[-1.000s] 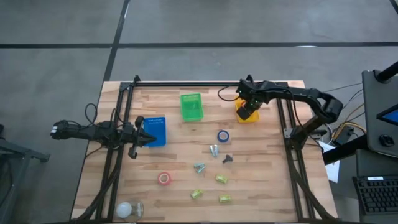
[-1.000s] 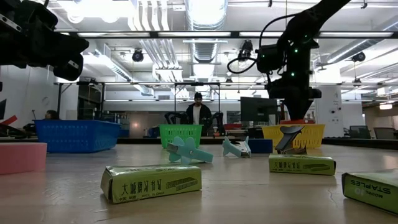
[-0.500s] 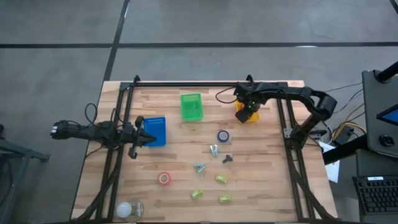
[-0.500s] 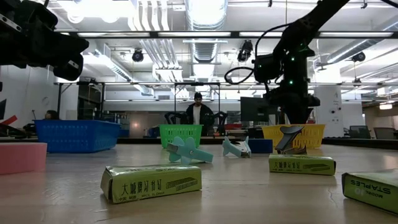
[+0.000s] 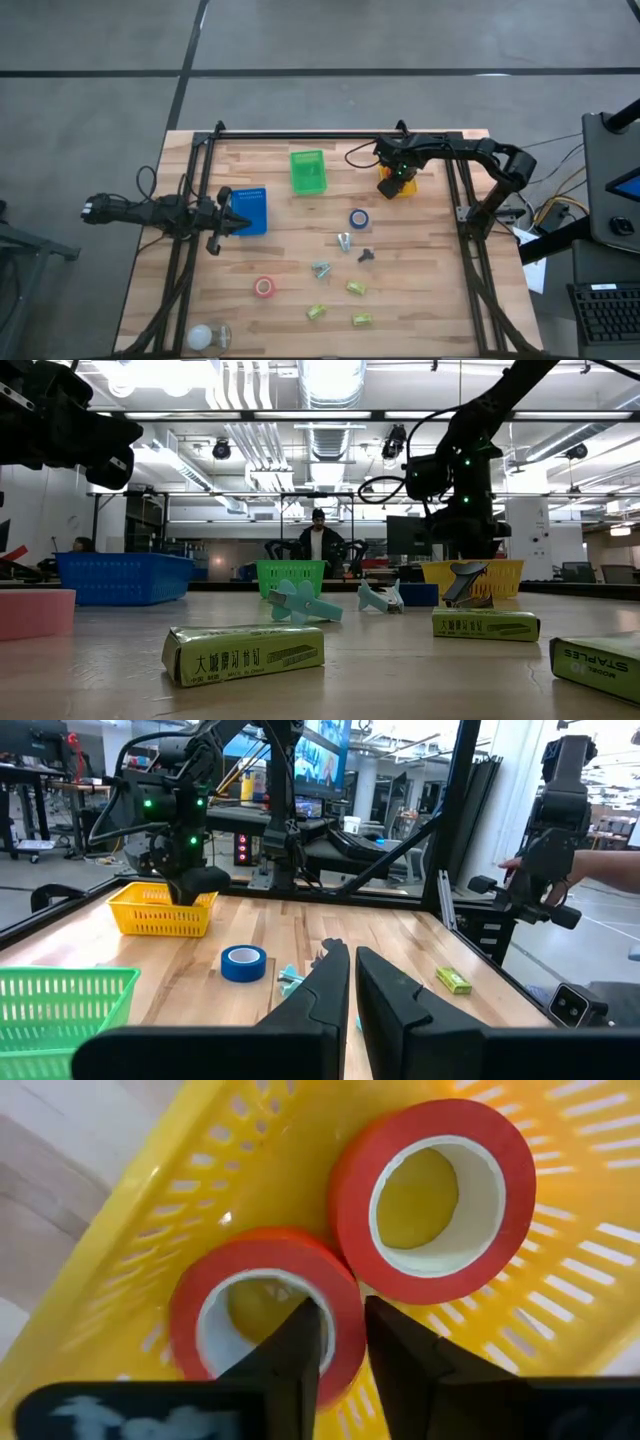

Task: Pick and place Stapler, Stapler remover, tape
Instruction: Put the orange tape into the yellow bin, then put the blue tape into the yellow bin

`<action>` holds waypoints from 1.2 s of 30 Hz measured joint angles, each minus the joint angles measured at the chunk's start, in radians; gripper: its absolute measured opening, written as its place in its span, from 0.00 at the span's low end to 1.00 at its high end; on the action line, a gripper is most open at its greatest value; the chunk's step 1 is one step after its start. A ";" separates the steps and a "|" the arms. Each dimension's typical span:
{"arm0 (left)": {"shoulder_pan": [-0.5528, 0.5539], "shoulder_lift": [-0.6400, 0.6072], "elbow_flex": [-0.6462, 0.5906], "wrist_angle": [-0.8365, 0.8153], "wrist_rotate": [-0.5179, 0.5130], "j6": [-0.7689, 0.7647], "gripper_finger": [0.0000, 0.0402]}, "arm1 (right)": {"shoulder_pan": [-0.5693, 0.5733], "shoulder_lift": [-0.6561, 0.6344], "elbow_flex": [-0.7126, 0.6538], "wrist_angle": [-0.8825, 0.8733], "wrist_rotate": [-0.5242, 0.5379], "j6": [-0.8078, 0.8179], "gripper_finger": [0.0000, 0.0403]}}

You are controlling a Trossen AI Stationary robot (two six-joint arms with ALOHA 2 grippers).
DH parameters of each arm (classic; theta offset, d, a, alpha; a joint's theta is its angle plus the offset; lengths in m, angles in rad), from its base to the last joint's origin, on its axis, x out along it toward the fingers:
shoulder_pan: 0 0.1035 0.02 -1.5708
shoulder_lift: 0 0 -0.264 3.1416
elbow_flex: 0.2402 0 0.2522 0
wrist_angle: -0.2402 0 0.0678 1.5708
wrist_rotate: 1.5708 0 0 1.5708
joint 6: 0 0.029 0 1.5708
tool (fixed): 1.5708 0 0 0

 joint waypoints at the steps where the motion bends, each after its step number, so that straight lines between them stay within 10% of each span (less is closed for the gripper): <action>1: 0.000 0.000 0.000 0.000 0.000 0.000 0.06 | 0.000 0.000 0.000 0.000 0.000 0.000 0.24; 13: 0.000 0.000 0.000 0.000 0.000 0.000 0.06 | 0.000 -0.064 0.023 -0.020 0.016 0.018 0.49; 36: 0.000 0.000 0.000 0.000 0.000 0.000 0.06 | 0.392 -0.072 0.087 0.197 -0.071 0.062 0.47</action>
